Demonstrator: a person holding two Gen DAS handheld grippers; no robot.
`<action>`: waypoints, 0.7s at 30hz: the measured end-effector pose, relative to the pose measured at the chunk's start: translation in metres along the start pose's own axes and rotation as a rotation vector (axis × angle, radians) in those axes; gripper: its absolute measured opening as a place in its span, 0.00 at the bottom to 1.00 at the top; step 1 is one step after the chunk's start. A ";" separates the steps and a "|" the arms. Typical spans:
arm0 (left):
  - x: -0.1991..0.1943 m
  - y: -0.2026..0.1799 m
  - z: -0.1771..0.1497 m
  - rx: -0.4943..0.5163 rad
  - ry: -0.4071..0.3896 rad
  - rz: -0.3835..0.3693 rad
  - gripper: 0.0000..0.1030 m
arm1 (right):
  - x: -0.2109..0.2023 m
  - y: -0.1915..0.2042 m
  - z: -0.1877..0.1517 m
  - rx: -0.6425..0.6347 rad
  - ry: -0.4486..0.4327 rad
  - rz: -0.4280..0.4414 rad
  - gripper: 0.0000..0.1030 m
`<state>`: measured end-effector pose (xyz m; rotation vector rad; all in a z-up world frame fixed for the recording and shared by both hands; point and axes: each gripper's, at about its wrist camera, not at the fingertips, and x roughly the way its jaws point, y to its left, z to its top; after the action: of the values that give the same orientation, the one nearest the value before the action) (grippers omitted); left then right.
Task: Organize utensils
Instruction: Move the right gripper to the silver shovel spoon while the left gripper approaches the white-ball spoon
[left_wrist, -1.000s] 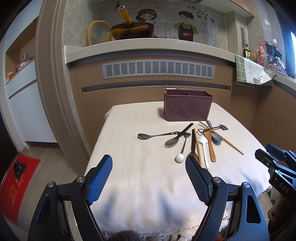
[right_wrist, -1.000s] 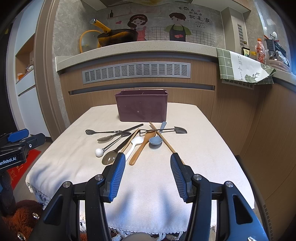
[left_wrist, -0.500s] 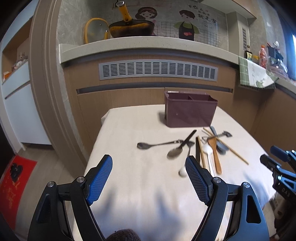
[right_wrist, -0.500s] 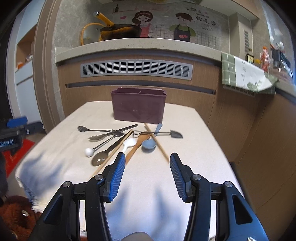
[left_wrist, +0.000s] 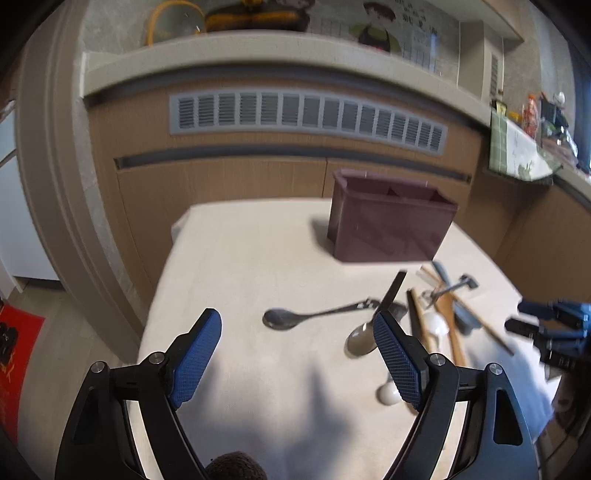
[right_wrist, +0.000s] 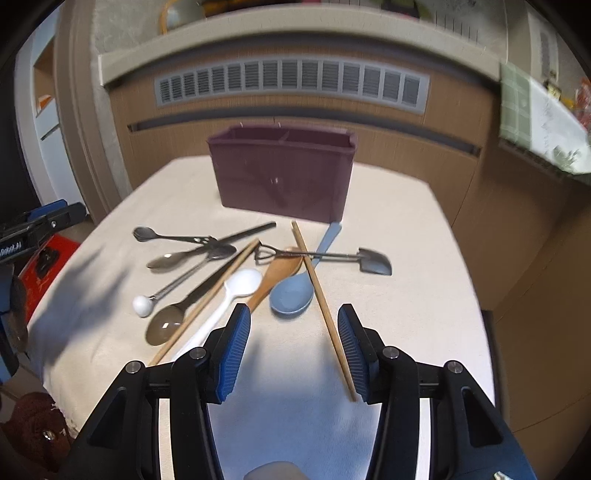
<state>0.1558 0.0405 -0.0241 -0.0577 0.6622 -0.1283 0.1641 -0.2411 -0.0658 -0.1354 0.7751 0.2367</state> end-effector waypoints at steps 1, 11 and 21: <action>0.006 0.000 -0.001 0.004 0.020 -0.002 0.82 | 0.007 -0.004 0.003 0.015 0.014 0.001 0.44; 0.024 -0.006 0.013 0.077 -0.035 0.001 0.82 | 0.051 -0.018 0.038 -0.159 0.032 -0.021 0.39; 0.063 0.006 0.030 -0.043 -0.002 -0.045 0.82 | 0.085 -0.094 0.030 0.479 0.161 0.060 0.42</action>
<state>0.2238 0.0378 -0.0392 -0.1138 0.6615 -0.1575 0.2674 -0.3118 -0.1013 0.3248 0.9769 0.0919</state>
